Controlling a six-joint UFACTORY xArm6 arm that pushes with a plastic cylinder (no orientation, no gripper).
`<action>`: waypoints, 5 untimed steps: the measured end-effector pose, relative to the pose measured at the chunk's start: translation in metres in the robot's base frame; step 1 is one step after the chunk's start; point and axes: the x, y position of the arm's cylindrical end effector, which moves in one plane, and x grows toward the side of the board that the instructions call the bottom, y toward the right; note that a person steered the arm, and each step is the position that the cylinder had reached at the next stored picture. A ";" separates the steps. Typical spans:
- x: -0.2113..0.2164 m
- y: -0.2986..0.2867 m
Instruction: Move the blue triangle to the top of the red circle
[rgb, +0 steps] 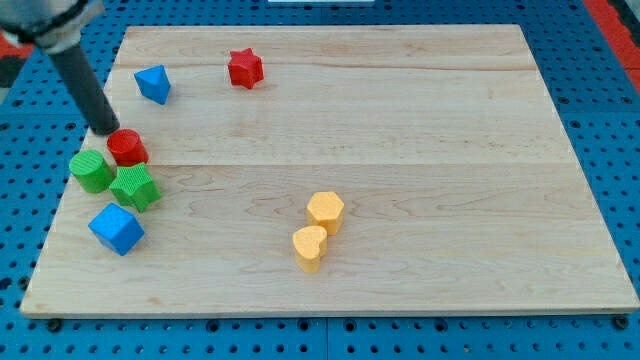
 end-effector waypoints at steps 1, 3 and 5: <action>-0.028 -0.031; -0.075 0.080; -0.006 0.074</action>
